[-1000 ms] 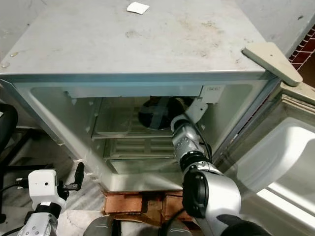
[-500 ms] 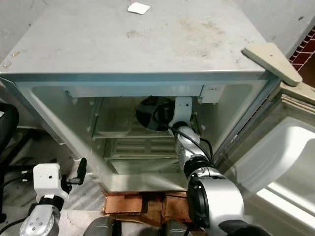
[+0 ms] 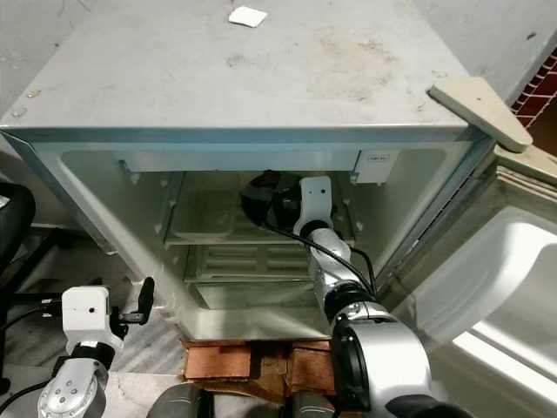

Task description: Restocking fridge

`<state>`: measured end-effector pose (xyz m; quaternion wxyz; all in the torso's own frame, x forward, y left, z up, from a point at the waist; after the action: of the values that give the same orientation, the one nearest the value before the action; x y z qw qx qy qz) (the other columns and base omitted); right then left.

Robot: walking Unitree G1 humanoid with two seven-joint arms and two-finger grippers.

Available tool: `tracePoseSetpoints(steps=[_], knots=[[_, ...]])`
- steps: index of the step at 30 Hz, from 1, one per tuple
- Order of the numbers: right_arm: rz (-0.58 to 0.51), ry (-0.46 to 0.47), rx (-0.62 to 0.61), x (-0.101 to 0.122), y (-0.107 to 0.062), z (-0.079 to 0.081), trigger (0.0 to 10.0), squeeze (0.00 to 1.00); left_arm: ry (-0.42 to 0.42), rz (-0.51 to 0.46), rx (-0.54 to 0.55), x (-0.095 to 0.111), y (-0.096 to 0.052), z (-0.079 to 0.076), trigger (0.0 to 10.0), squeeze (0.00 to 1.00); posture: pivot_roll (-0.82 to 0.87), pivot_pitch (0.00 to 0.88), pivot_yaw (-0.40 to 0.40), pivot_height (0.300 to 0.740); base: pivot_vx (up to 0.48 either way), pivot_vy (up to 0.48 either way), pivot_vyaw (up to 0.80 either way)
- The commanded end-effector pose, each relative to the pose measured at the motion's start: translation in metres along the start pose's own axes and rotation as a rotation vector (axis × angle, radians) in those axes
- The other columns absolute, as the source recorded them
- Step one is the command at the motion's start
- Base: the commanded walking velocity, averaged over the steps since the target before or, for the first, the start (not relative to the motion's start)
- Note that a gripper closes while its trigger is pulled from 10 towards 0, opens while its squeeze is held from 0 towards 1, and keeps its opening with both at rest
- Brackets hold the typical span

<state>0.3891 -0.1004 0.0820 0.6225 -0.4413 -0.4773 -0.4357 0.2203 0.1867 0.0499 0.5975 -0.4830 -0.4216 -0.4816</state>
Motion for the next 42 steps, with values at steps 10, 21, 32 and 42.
tracePoseSetpoints(steps=[10, 21, 32, 42], knots=[[-0.128, 0.066, 0.094, -0.002, -0.021, 0.003, 10.0, 0.0, 0.023, 0.013, 0.054, -0.005, 0.006, 0.013, 10.0, 0.0, 0.1, 0.0, -0.029, 0.735, 0.0, 0.0, 0.0], [-0.13, 0.093, 0.197, -0.014, -0.052, 0.014, 10.0, 0.0, 0.029, 0.014, 0.042, -0.005, 0.009, 0.013, 10.0, 0.0, 0.08, 0.0, -0.023, 0.735, -0.247, 0.0, 0.0], [-0.112, 0.076, 0.162, -0.009, -0.063, 0.005, 10.0, 0.0, 0.023, 0.014, 0.035, -0.005, 0.013, 0.01, 10.0, 0.0, 0.06, 0.0, -0.018, 0.735, -0.281, 0.0, 0.0], [-0.101, 0.069, 0.155, -0.005, -0.064, 0.006, 10.0, 0.0, 0.024, 0.006, 0.064, -0.002, 0.017, 0.018, 10.0, 0.0, 0.05, 0.011, 0.008, 0.735, -0.279, 0.0, 0.0]])
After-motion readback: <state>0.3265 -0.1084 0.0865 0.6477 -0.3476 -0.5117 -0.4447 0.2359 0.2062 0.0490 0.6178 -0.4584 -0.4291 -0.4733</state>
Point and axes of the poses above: a point about 5 cm out from each wrist's last joint towards the gripper, its own y axis pointing out of the wrist towards the gripper, its own x axis along the axis of the wrist's last joint, z = x × y, the point moved 3 cm from there along y, pointing out of the wrist towards the gripper, and after that the axes turned 6 degrees about y, right-handed, at the moved point
